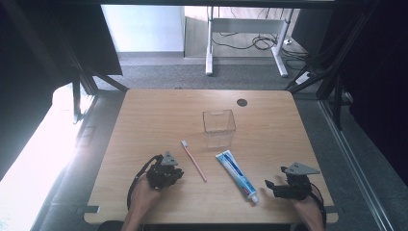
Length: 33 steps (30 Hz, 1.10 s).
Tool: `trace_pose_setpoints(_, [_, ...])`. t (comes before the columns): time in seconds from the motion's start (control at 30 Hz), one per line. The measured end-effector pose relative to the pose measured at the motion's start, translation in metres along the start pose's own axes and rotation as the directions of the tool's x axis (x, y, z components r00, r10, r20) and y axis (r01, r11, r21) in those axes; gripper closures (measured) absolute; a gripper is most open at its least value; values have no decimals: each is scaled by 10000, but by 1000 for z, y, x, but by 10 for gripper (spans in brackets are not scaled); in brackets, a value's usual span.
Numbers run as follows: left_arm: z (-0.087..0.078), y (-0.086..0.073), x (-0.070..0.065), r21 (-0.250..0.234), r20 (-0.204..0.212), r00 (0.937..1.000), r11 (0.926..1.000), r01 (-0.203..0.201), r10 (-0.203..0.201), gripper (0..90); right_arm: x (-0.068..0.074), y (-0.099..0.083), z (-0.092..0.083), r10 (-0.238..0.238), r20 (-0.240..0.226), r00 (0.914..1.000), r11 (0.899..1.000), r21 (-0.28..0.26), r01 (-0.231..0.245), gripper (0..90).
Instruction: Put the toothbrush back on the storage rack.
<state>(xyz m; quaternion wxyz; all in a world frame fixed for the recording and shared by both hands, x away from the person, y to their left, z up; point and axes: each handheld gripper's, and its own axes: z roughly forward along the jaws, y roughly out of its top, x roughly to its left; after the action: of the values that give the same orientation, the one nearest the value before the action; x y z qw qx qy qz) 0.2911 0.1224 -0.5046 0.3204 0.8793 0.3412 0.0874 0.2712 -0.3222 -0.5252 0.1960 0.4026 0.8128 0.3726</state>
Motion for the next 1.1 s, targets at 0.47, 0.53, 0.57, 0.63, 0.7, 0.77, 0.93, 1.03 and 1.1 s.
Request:
trace_pose_setpoints(0.47, [21, 31, -4, -28, 586, 9981, 9998, -212, 213, 897, -1, -1, 0, 31, 52, 10000, 10000, 51, -31, 149])
trace_pose_setpoints(0.53, [26, 39, -7, 0, 572, 9978, 9994, -346, 346, 896, -1, -1, 0, 11, 60, 10000, 10000, 64, -12, 149])
trace_pose_setpoints(0.57, [26, 39, -7, 0, 572, 9978, 9994, -346, 346, 896, -1, -1, 0, 11, 60, 10000, 10000, 64, -12, 149])
trace_pose_setpoints(0.63, [30, 44, -8, 24, 571, 9972, 9988, -480, 478, 896, -1, -1, 1, 65, 92, 9999, 9999, 79, -66, 144])
trace_pose_setpoints(0.7, [34, 48, -10, 72, 587, 9966, 9982, -589, 583, 897, -1, -1, 1, 87, 107, 9999, 9999, 76, -88, 144])
trace_pose_setpoints(0.77, [38, 52, -13, 154, 532, 9963, 9976, -677, 668, 897, -1, -1, 0, 96, 122, 9999, 9999, 33, -97, 144])
trace_pose_setpoints(0.93, [47, 57, -19, 222, 495, 9944, 9953, -941, 929, 897, -1, -1, 1, 38, 85, 10000, 10000, 74, -38, 144])
trace_pose_setpoints(1.03, [52, 59, -22, 307, 497, 9939, 9945, -1003, 987, 897, 0, -1, 1, 24, 47, 10000, 9999, 106, -25, 144])
trace_pose_setpoints(1.1, [54, 58, -22, 362, 502, 9939, 9944, -997, 979, 897, 1, 0, 2, 33, 39, 10000, 9999, 143, -33, 144])
